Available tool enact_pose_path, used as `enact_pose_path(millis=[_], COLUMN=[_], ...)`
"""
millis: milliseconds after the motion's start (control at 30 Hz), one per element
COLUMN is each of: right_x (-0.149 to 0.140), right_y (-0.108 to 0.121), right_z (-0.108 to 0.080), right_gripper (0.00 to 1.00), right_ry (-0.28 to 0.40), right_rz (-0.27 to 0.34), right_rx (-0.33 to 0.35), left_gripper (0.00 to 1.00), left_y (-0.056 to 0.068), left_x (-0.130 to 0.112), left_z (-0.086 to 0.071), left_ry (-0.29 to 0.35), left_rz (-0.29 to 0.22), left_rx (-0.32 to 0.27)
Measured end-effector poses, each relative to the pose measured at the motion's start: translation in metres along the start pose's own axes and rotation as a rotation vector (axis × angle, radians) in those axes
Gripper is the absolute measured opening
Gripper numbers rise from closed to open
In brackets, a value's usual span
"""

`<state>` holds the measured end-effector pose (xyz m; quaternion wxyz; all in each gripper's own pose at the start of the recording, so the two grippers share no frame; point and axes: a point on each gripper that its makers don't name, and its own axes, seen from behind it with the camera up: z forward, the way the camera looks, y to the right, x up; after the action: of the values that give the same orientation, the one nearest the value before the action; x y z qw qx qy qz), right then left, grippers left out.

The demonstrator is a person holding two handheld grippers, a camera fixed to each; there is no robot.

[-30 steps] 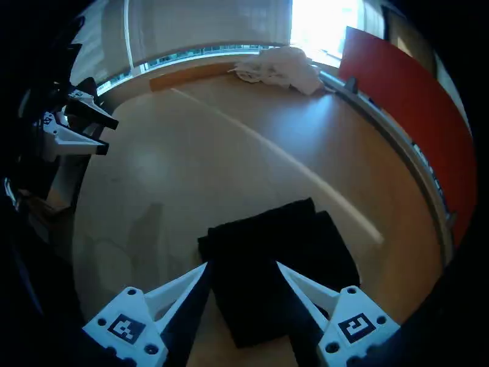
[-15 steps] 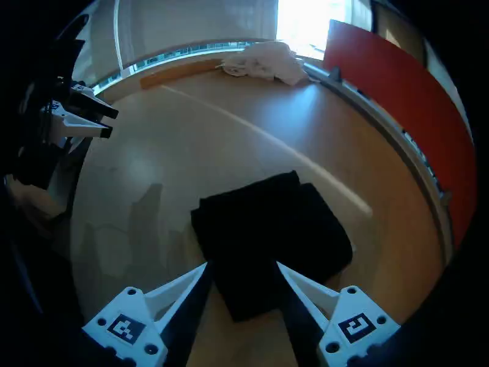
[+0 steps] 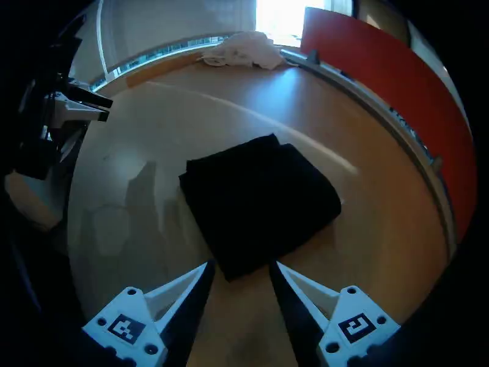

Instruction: Fold towel

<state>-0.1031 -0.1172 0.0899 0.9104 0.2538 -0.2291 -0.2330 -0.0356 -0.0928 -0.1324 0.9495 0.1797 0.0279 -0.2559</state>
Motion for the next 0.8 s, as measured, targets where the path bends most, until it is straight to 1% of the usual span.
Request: enact_pose_path(millis=[200, 333, 400, 533, 600, 800], right_x=[-0.005, -0.01, -0.011, -0.014, -0.015, -0.017], right_y=[-0.002, -0.005, -0.005, -0.005, -0.006, -0.007], right_z=[0.008, 0.013, 0.016, 0.02, 0.021, 0.021], right_gripper=[0.67, 0.63, 0.58, 0.42, 0.35, 0.3], right_ry=[-0.005, -0.009, -0.009, -0.008, -0.009, -0.005], right_rz=[0.01, 0.022, 0.027, 0.038, 0.042, 0.055], right_rx=[-0.004, -0.004, -0.006, -0.015, -0.017, -0.016], left_gripper=[0.92, 0.92, 0.93, 0.92, 0.92, 0.92], left_y=[0.003, 0.004, 0.005, 0.006, 0.006, 0.006], left_x=[-0.001, -0.001, -0.001, 0.001, 0.002, 0.003], left_z=[0.001, 0.001, 0.002, 0.002, 0.002, 0.002], left_ry=[-0.002, -0.003, -0.003, -0.001, 0.001, 0.004], left_rz=[0.002, 0.003, 0.003, 0.005, 0.006, 0.006], left_rx=[-0.002, -0.003, -0.003, -0.006, -0.007, -0.007])
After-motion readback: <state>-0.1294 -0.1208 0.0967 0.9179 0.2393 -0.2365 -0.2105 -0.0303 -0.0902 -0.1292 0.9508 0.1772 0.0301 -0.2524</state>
